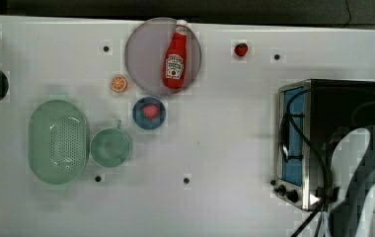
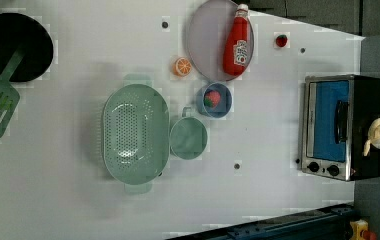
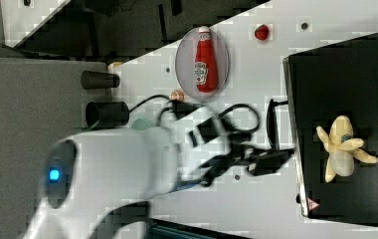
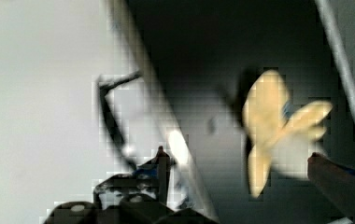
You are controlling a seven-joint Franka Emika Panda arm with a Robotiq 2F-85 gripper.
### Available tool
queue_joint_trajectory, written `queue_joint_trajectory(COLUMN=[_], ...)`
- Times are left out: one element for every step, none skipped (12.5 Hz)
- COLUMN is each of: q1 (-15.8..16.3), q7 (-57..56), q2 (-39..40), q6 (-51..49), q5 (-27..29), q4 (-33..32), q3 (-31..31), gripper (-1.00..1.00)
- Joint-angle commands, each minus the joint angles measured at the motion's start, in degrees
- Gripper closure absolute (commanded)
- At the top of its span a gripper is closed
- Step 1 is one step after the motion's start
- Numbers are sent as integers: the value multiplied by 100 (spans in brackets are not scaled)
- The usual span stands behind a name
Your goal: Pick banana from table and place on oven.
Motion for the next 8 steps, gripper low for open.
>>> queue_joint_trajectory(q1=[243, 286, 307, 314, 317, 316, 316, 314], q7=[1563, 2264, 2959, 3580, 4091, 4536, 4955, 5489], q2=[-711, -900, -1069, -1211, -1332, -1434, -1538, -1647], q6=[-1063, -1341, -1480, -1513, -1515, -1529, -1604, -1756], q5=[-107, -136, -137, -138, -141, -167, -170, -169], q4=[608, 621, 616, 600, 570, 536, 471, 382], q3=[478, 756, 1063, 1392, 1718, 2014, 2272, 2452], gripper=[-100, -100, -100, -100, -100, -100, -100, -100])
